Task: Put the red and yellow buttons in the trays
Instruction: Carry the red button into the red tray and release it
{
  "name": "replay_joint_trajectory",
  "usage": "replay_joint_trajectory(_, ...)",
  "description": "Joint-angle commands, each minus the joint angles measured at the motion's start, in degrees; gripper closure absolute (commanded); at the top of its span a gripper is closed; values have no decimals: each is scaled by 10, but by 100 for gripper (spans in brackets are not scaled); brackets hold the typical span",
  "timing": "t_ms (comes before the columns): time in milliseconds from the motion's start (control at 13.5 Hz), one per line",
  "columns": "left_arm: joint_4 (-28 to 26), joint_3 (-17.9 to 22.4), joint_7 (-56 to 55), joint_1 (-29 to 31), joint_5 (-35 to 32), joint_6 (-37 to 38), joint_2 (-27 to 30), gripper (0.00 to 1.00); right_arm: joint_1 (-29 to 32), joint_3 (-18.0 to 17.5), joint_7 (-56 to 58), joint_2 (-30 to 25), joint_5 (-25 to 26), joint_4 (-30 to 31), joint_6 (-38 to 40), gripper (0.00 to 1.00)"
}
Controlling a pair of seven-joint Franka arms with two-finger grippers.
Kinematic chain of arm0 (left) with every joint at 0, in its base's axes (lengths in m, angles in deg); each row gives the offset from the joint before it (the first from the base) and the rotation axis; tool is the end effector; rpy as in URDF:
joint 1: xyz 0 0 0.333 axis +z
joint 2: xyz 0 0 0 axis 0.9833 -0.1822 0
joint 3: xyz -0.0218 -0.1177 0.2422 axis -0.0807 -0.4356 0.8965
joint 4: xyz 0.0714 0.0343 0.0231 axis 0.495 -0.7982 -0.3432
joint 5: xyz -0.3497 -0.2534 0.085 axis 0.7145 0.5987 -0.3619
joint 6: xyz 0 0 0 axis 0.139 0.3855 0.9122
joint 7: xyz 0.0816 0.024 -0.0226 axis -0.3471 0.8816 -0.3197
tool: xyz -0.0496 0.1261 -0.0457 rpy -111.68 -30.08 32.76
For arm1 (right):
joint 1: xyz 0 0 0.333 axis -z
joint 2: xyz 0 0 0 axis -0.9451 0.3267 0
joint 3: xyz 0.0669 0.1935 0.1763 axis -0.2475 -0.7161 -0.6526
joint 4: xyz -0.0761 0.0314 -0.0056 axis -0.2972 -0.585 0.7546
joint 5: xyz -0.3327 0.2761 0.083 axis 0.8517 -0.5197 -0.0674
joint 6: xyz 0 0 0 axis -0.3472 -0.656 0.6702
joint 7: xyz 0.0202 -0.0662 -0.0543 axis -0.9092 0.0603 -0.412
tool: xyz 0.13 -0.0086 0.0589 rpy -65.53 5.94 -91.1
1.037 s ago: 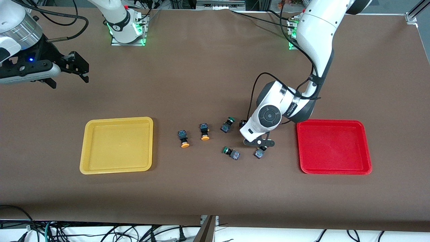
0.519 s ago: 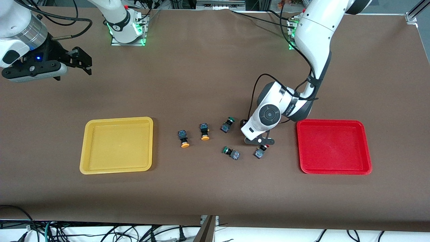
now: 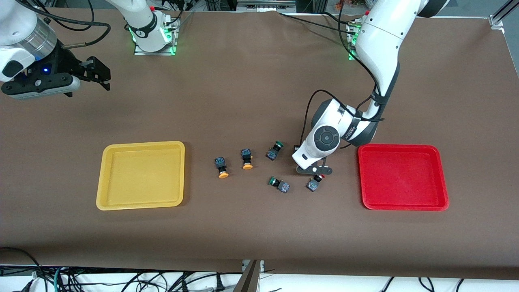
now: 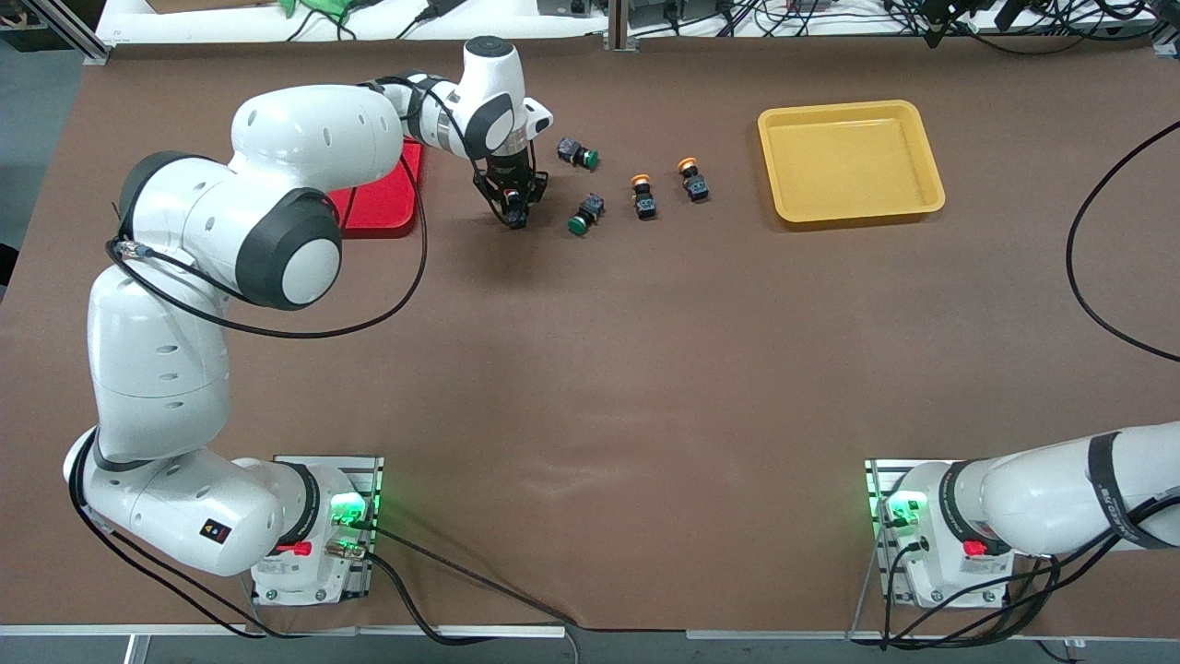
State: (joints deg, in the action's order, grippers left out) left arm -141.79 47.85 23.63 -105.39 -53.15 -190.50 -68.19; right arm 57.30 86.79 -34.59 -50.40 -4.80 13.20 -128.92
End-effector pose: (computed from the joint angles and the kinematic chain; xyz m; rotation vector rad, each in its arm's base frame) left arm 0.5886 -0.3283 0.0847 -3.1228 0.0583 0.2978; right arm 0.5860 0.1157 0.5425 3.0839 0.3578 -0.0009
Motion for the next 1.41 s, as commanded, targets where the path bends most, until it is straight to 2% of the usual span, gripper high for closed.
replay_joint_trajectory(0, -10, 0, 8, 11, 4, 7, 23, 75, -2, 1, -1, 3, -2, -11, 2, 0)
replay_joint_trajectory(222, 7, 1, 38, 42, 4, 76, 61, 74, -3, 0, -6, 3, -3, -11, 2, 0)
replay_joint_trajectory(519, 3, 3, 203, 149, 4, 122, 111, 73, -3, 0, -6, 4, -8, -10, 2, 0)
replay_joint_trajectory(667, 1, 7, 232, 199, -2, 137, 117, 72, -3, 0, -4, 4, -8, -10, 3, 0)
replay_joint_trajectory(815, -1, 6, 279, 250, -33, 136, 114, 72, -4, -1, -4, 4, -8, -10, 3, 0)
replay_joint_trajectory(1111, -19, 6, 338, 320, -35, 116, 97, 72, -3, -1, 1, 4, -8, -9, 8, 0)
replay_joint_trajectory(1333, -70, 7, 341, 344, -68, 26, 97, 70, -3, -1, 1, 5, -8, -9, 6, 0)
